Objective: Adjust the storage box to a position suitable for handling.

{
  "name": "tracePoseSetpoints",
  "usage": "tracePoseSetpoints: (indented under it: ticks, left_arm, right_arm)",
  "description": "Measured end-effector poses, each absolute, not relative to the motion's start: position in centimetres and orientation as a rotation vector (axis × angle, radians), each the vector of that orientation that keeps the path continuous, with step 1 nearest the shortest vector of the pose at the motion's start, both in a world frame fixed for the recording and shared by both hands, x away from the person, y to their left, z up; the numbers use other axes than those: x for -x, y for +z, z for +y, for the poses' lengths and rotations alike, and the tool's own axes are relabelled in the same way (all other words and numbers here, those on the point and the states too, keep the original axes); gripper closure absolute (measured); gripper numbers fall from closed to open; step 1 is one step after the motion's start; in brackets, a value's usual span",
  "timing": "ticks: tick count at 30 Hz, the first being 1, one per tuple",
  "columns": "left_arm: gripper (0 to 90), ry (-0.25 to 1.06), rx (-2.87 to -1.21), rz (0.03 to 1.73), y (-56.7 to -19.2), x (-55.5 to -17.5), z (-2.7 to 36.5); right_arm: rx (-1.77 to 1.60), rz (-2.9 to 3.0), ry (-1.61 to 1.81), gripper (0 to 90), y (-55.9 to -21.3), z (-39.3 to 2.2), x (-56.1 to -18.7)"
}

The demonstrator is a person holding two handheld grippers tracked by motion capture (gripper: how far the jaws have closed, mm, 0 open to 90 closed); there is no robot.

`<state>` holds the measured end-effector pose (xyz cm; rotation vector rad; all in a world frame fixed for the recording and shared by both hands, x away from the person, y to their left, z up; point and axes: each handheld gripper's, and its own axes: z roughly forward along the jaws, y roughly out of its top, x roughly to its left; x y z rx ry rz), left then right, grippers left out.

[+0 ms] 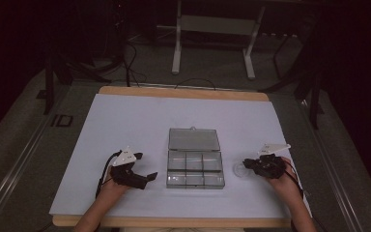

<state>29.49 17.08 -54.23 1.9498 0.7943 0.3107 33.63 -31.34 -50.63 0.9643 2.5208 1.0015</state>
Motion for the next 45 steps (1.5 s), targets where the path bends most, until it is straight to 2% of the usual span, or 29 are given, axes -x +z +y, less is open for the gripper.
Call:
tracePoseSetpoints:
  ticks: [12,21,32,45]
  left_arm:
    - [2.0,0.313,-1.942,0.784,-54.2,-29.4,17.1]
    - [2.0,0.319,-1.927,0.792,-54.2,-29.4,17.3]
    - [2.0,0.32,-1.924,0.794,-54.2,-29.3,17.3]
    - [2.0,0.331,-1.939,0.785,-54.2,-29.2,17.1]
  right_arm:
    - [-0.859,2.47,1.082,82.7,-45.3,-30.6,-32.9]
    - [-0.74,2.493,1.097,82.7,-43.3,-28.2,-32.7]
    - [-0.616,2.561,1.146,82.7,-43.3,-24.6,-32.6]
    - [-0.543,2.644,1.155,82.8,-45.0,-22.6,-32.4]
